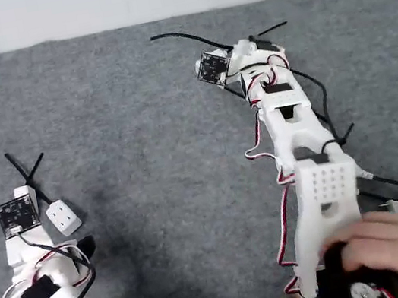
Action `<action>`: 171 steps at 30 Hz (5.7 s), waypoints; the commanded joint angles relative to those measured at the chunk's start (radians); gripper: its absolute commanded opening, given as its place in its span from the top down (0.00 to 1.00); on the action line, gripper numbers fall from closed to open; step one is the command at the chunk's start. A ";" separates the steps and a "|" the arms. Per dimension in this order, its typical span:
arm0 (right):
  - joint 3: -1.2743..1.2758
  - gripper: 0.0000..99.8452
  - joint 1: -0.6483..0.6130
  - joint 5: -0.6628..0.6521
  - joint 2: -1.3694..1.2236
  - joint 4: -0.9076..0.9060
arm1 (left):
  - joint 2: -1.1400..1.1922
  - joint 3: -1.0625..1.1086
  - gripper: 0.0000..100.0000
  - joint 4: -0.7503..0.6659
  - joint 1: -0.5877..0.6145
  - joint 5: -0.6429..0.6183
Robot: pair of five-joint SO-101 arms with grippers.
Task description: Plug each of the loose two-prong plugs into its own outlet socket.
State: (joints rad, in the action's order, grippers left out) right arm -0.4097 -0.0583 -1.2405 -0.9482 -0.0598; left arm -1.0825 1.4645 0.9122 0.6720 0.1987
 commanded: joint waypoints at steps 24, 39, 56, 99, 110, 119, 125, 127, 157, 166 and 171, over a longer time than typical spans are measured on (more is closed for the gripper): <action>-1.272 0.67 0.010 0.454 -0.392 -0.908 | -0.012 -0.005 0.66 -0.032 -0.006 -0.012; -1.131 0.74 -0.041 0.278 -0.254 -1.110 | -0.012 -0.007 0.66 -0.026 -0.006 -0.012; -1.272 0.81 -0.027 0.381 -0.027 -1.468 | -0.012 -0.007 0.66 -0.031 -0.006 -0.014; 0.416 0.81 0.116 0.982 1.129 -1.570 | -0.012 -0.030 0.66 -0.025 -0.003 -0.012; 1.227 0.81 -0.041 1.031 1.319 -0.892 | -0.012 -0.074 0.69 0.051 -0.006 -0.009; 1.433 0.81 -0.061 0.957 1.342 -0.630 | -0.012 -0.042 0.71 0.002 -0.048 0.015; 1.436 0.81 -0.071 0.951 1.339 -0.625 | -0.014 -0.102 0.72 -0.195 -0.037 0.084; 1.436 0.81 -0.070 0.950 1.339 -0.625 | -0.014 -0.166 0.72 -0.143 0.008 0.110; 1.438 0.81 -0.071 0.950 1.337 -0.624 | 1.372 -1.685 0.72 0.652 0.109 0.620; 1.453 0.81 -0.073 0.950 1.340 -0.598 | 1.514 -1.685 0.72 0.479 0.049 0.618; 1.452 0.81 -0.093 0.948 1.340 -0.593 | 1.579 -1.685 0.72 0.442 0.020 0.618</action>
State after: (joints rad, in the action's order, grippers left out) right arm 1.0464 -0.1304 -0.2800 0.3667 -0.6720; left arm 0.4703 -0.1818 1.3894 0.7165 0.8109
